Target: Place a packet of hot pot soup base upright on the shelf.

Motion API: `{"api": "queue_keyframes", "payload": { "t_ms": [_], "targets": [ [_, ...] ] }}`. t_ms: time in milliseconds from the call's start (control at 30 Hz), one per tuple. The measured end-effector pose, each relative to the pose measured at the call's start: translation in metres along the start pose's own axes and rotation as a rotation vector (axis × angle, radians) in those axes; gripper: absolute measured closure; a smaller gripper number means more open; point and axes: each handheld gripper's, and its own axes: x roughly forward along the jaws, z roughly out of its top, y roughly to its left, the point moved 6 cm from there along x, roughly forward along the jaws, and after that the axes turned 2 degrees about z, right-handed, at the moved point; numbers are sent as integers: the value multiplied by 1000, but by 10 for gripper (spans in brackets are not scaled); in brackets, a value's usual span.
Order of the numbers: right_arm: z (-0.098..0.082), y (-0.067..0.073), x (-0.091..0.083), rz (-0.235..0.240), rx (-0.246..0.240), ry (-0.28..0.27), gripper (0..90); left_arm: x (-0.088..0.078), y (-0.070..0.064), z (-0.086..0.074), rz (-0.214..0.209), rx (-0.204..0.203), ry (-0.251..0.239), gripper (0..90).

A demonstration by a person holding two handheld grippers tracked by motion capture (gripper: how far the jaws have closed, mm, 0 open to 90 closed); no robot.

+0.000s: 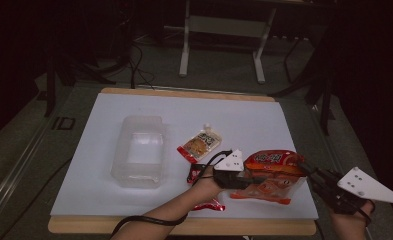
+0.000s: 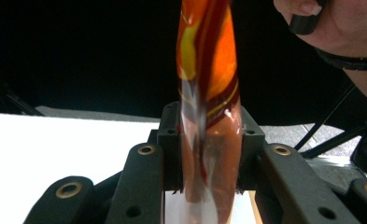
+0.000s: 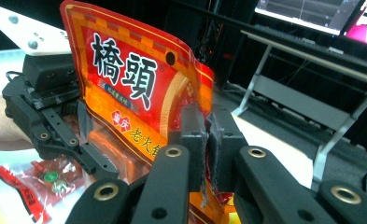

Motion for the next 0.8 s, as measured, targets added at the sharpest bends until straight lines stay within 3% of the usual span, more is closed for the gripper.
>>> {"api": "queue_keyframes", "payload": {
  "t_ms": [167,400,467,633,700,800],
  "targets": [
    [20,1,-1,-15,-25,-35,830,-12,1,17,11,-2,-25,714],
    [38,0,-2,-7,4,-82,716,-28,2,31,53,-13,-25,714],
    [45,2,-4,-8,4,-121,610,-39,2,37,74,-1,-15,713],
    [48,6,-2,-4,28,-149,425,-59,9,48,132,13,-37,714],
    [47,7,0,14,42,-157,301,-69,14,52,156,5,-57,714],
    [45,7,3,20,58,-147,208,-83,21,58,196,1,-80,714]
  ]
}}
